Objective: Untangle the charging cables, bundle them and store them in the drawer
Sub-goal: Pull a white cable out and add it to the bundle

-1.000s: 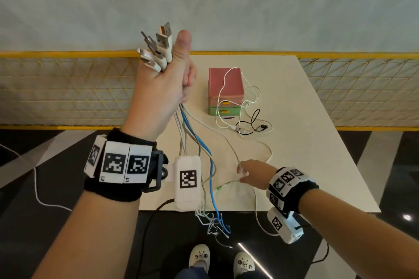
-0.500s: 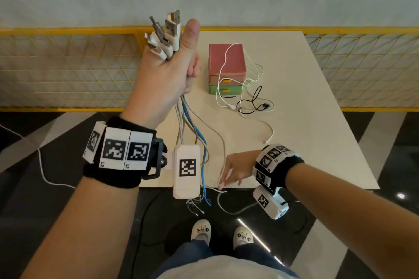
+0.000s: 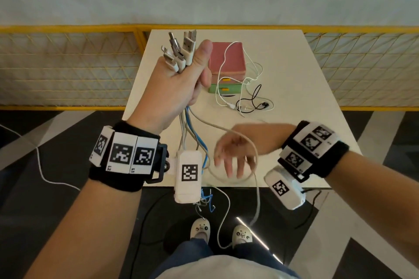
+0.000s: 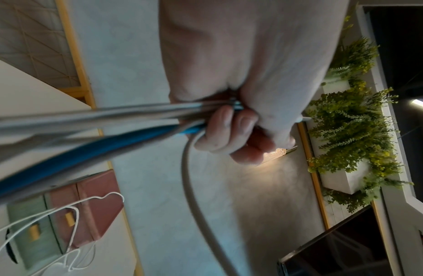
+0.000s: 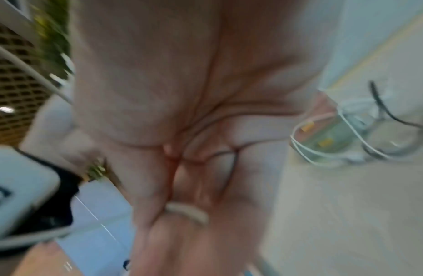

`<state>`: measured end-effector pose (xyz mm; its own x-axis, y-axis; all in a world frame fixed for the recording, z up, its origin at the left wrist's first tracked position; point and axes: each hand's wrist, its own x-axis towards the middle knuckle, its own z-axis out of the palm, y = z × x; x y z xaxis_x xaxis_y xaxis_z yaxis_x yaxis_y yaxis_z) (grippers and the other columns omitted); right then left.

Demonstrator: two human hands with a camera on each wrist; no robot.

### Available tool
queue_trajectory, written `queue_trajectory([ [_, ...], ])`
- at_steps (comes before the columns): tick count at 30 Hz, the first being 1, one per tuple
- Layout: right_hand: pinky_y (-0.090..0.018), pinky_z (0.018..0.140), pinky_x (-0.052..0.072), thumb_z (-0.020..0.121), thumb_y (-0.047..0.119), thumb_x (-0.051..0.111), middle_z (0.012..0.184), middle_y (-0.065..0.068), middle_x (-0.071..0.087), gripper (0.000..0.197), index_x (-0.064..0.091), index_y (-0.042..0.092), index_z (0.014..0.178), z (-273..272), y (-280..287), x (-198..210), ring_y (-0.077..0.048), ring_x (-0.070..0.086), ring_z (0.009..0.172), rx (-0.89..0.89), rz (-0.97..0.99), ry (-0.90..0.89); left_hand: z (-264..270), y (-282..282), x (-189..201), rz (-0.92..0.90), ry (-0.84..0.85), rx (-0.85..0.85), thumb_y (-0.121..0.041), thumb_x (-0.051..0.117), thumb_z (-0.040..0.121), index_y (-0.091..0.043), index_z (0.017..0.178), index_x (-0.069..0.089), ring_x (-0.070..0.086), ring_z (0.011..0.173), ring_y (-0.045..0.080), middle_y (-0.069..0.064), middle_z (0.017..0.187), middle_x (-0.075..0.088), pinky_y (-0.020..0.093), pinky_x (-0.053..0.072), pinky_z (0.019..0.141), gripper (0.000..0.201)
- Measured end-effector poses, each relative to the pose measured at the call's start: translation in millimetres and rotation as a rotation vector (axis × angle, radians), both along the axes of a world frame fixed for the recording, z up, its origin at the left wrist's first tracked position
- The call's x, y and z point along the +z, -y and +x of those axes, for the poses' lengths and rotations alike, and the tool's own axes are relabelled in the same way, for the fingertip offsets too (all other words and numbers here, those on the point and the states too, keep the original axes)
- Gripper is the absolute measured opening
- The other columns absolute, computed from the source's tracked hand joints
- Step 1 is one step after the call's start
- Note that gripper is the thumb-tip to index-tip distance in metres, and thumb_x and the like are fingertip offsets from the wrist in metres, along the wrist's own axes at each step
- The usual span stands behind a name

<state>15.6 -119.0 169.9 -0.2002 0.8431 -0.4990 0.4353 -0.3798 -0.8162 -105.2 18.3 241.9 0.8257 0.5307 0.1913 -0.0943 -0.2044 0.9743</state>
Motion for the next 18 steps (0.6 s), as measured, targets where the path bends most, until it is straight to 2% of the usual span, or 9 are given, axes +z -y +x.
queue_trajectory([
  [1,-0.033,0.048,0.054,0.098,0.011,0.045,0.086,-0.009,0.074,0.019,0.063,0.008,0.102,3,-2,16,-0.028,0.071,0.064,-0.053,0.129,0.027,0,1,0,0.029,-0.023,-0.014,-0.044,0.046,0.099,-0.024,0.057,0.057,0.027,0.039,0.018,0.023,0.056,0.044,0.022,0.023,0.045,0.048],
  [3,-0.023,0.038,0.043,0.098,0.017,0.048,0.077,-0.005,0.073,0.018,0.062,0.005,0.097,9,-3,43,-0.025,0.067,0.052,-0.215,0.307,0.11,0,4,-1,0.103,-0.105,-0.04,-0.043,0.047,0.099,-0.025,0.071,0.065,0.029,0.043,0.019,0.01,0.052,0.051,0.023,0.023,0.044,0.038],
  [6,-0.021,0.039,0.038,0.096,0.022,0.053,0.06,-0.004,0.067,0.024,0.06,0.0,0.088,16,-3,66,-0.024,0.056,0.039,-0.426,0.485,0.224,0,1,-7,0.164,-0.275,-0.113,-0.044,0.056,0.093,-0.013,0.093,0.071,0.035,0.047,0.02,0.015,0.061,0.057,0.023,0.028,0.043,0.035],
  [8,-0.024,0.042,0.04,0.095,0.022,0.054,0.054,-0.002,0.062,0.024,0.06,0.0,0.086,19,0,70,-0.024,0.053,0.039,-0.507,0.566,0.28,-1,1,-10,0.212,-0.368,-0.201,-0.033,0.064,0.091,-0.011,0.093,0.073,0.039,0.045,0.013,0.008,0.069,0.069,0.021,0.031,0.041,0.023],
  [10,-0.025,0.045,0.041,0.095,0.022,0.054,0.053,-0.001,0.059,0.023,0.058,0.001,0.085,22,3,66,-0.022,0.052,0.042,-0.553,0.609,0.273,-3,2,-9,0.25,-0.375,-0.183,-0.027,0.065,0.091,-0.01,0.085,0.074,0.04,0.044,0.009,0.006,0.065,0.066,0.02,0.033,0.042,0.02],
  [13,-0.021,0.062,0.045,0.098,0.02,0.047,0.067,-0.001,0.063,0.02,0.058,0.007,0.086,25,12,38,-0.018,0.059,0.062,-0.484,0.522,0.374,-5,-2,-3,0.142,-0.138,-0.036,-0.031,0.058,0.097,-0.021,0.075,0.072,0.033,0.042,0.011,-0.002,0.053,0.047,0.019,0.027,0.04,0.027],
  [15,-0.026,0.073,0.046,0.1,0.02,0.041,0.082,0.006,0.066,0.019,0.056,0.015,0.089,22,21,9,-0.01,0.06,0.075,-0.366,0.352,0.5,-6,-10,5,0.038,0.014,0.061,-0.031,0.053,0.099,-0.026,0.075,0.069,0.028,0.042,0.01,-0.008,0.049,0.039,0.017,0.023,0.039,0.03],
  [16,-0.028,0.075,0.048,0.101,0.019,0.037,0.089,0.005,0.067,0.019,0.052,0.017,0.09,18,26,-4,-0.008,0.062,0.08,-0.328,0.267,0.497,-6,-14,10,0.005,0.051,0.095,-0.031,0.052,0.1,-0.025,0.076,0.069,0.028,0.041,0.008,-0.009,0.048,0.038,0.017,0.022,0.039,0.03],
  [18,-0.031,0.078,0.053,0.101,0.016,0.031,0.096,-0.004,0.068,0.019,0.046,0.015,0.09,5,33,-19,-0.014,0.068,0.087,-0.31,0.143,0.38,-7,-18,15,-0.013,0.071,0.131,-0.032,0.051,0.1,-0.021,0.08,0.069,0.027,0.04,0.007,-0.01,0.047,0.039,0.016,0.02,0.039,0.029],
])
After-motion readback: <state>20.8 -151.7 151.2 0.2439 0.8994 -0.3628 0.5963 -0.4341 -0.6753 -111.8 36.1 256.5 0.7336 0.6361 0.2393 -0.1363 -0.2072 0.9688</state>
